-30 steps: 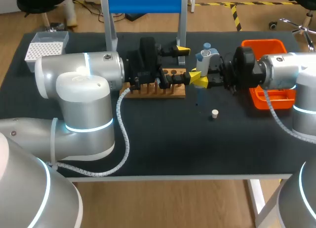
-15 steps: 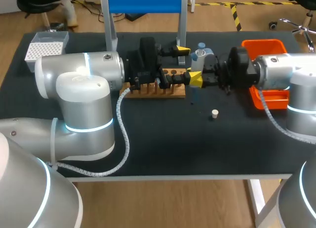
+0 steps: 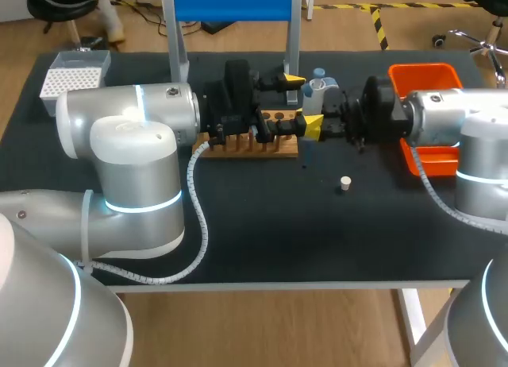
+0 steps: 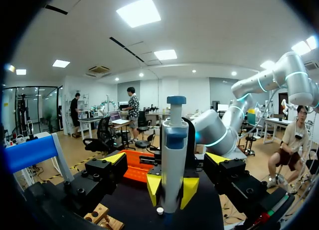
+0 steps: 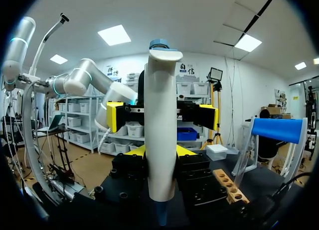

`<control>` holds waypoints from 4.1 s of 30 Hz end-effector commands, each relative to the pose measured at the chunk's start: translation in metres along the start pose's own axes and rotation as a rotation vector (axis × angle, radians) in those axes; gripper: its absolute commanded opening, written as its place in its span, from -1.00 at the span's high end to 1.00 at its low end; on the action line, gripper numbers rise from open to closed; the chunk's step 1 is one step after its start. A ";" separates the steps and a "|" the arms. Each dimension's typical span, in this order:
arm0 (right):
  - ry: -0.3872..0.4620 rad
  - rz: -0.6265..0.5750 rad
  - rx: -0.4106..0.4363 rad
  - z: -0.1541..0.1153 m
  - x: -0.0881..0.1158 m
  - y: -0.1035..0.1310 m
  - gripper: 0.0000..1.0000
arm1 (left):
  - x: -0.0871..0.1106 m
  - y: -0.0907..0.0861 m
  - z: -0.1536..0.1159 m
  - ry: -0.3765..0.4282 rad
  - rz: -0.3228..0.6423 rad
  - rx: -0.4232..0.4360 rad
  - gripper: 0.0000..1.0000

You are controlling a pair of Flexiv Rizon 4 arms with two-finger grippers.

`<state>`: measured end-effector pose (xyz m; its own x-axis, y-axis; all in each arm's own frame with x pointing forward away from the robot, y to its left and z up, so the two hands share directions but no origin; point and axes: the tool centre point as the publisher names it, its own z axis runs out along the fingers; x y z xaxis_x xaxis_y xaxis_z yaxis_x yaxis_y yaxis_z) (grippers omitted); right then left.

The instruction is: Invert the test tube, pick up the pipette, mount the tip to pipette, aspirate from beaker and dispense into the tube, eject the tip, return the pipette, and cap with the stopper.

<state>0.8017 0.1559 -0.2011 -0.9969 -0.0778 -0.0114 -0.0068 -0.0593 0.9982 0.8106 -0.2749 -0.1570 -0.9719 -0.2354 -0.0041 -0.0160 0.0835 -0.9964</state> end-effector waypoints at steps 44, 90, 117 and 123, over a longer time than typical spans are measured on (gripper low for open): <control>-0.009 0.000 0.000 0.003 -0.007 0.002 -1.00 | 0.001 0.000 0.000 -0.003 -0.001 0.000 1.00; -0.296 0.025 0.149 -0.059 -0.191 0.035 -1.00 | 0.001 0.000 0.000 -0.003 -0.001 0.000 1.00; -0.379 0.007 0.289 -0.034 -0.264 0.036 -1.00 | 0.001 0.000 0.000 -0.003 -0.001 0.000 1.00; -0.380 0.002 0.308 -0.026 -0.271 0.032 -1.00 | 0.001 0.000 0.000 -0.003 -0.001 0.000 1.00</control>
<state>1.0672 0.1438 -0.1660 -0.9530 0.2994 -0.0471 0.0260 0.2356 0.9715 0.8104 -0.2748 -0.1572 -0.9718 -0.2358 -0.0041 -0.0162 0.0839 -0.9963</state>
